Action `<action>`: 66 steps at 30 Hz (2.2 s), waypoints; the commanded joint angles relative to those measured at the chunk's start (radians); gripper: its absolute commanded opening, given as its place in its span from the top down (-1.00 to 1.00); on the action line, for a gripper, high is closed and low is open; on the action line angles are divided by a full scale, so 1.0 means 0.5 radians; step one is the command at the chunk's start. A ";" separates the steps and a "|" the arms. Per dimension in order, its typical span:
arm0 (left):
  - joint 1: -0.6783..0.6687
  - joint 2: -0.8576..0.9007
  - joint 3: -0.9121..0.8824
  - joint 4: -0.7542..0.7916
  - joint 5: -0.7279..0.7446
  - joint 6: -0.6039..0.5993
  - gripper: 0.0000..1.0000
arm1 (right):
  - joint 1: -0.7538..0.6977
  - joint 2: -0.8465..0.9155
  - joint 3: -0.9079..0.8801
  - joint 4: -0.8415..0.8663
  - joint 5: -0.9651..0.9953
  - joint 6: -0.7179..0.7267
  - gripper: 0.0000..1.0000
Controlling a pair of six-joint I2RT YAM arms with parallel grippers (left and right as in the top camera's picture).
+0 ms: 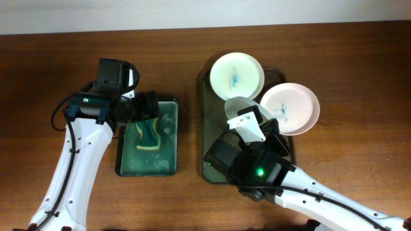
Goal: Clean dirty plates on tray and stack at the side
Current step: 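Lift the lower white plate with right gripper and place it right of tray, then move the right gripper back to grasp the pink-rimmed plate edge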
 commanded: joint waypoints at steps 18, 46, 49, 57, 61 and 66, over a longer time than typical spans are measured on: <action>0.005 -0.017 0.020 -0.002 0.021 0.010 -0.99 | -2.196 -0.018 0.258 0.067 -2.927 -0.247 0.92; 0.005 -0.017 0.020 -0.002 0.021 0.010 -0.99 | -2.708 0.410 0.293 0.414 -2.845 -0.808 -0.08; 0.005 -0.017 0.020 -0.002 0.021 0.010 -0.99 | -2.458 0.602 0.291 0.618 -2.452 -0.809 0.07; 0.005 -0.017 0.020 -0.002 0.021 0.010 -0.99 | -2.416 0.984 0.291 0.812 -2.610 -0.829 0.18; 0.005 -0.017 0.020 -0.002 0.021 0.011 -0.99 | -2.419 1.005 0.300 0.694 -2.602 -0.813 0.92; 0.005 -0.017 0.020 -0.002 0.021 0.011 -0.99 | -2.405 0.737 0.362 0.282 -2.688 -0.555 0.92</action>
